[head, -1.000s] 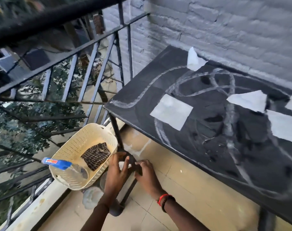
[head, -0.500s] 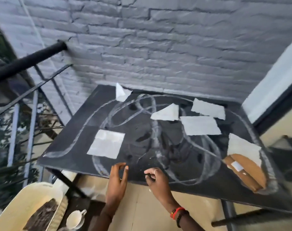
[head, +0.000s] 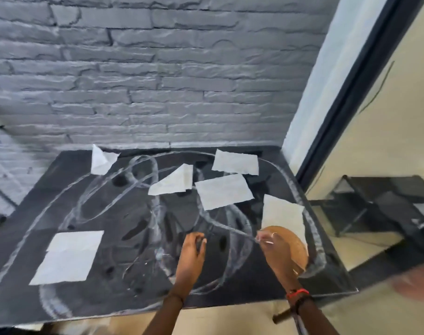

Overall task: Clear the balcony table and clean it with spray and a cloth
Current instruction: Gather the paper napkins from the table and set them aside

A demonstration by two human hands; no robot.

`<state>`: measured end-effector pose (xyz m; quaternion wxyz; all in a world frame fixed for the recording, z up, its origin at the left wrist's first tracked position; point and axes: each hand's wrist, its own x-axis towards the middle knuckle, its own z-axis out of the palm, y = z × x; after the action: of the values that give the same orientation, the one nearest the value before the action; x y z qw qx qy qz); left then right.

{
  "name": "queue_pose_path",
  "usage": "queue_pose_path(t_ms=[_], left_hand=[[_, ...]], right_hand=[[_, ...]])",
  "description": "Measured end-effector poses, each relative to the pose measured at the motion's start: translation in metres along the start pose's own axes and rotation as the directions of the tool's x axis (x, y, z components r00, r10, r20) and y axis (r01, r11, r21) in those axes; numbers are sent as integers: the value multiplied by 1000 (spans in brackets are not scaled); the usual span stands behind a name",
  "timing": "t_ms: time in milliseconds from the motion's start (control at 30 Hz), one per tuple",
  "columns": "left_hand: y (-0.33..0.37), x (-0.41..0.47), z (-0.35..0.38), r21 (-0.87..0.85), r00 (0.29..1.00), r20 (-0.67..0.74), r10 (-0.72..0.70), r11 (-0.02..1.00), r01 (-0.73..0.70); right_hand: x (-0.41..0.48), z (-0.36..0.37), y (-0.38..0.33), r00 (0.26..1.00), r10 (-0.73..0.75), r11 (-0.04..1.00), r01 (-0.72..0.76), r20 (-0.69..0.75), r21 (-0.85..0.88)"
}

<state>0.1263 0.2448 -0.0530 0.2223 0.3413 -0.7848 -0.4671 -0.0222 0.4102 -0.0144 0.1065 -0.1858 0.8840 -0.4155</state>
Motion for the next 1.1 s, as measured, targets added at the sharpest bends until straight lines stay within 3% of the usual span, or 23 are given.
queue_pose_path(t_ms=[33, 67, 133, 167, 300, 333, 467, 633, 867, 1100], left_hand=[[6, 7, 17, 10, 999, 40, 7, 1000, -8], [8, 11, 29, 20, 997, 79, 7, 1000, -9], [17, 19, 56, 25, 990, 144, 6, 1000, -10], [23, 22, 68, 22, 985, 173, -2, 1000, -2], [51, 32, 109, 110, 913, 394, -104, 992, 66], [58, 32, 116, 97, 897, 421, -137, 990, 105], [75, 31, 141, -16, 836, 487, -254, 954, 299], [78, 33, 151, -46, 801, 530, -280, 933, 357], [63, 60, 126, -69, 732, 585, -350, 877, 475], [36, 110, 79, -106, 814, 411, -411, 865, 490]], right_hand=[[7, -15, 13, 999, 14, 1000, -13, -36, 13], [12, -25, 26, 998, 57, 998, -58, 30, 16], [28, -48, 52, 993, -54, 990, 67, 109, -121], [30, -60, 56, 990, -24, 989, 43, 135, -142], [41, -79, 77, 967, 244, 963, -250, -65, -103], [44, -80, 80, 961, 276, 949, -273, -5, -160], [53, -84, 81, 925, 372, 925, -364, 72, -104], [56, -88, 89, 864, 483, 863, -497, 140, 87], [56, -105, 76, 767, 464, 704, -623, 444, 342], [80, -100, 57, 764, 414, 689, -618, 495, 379]])
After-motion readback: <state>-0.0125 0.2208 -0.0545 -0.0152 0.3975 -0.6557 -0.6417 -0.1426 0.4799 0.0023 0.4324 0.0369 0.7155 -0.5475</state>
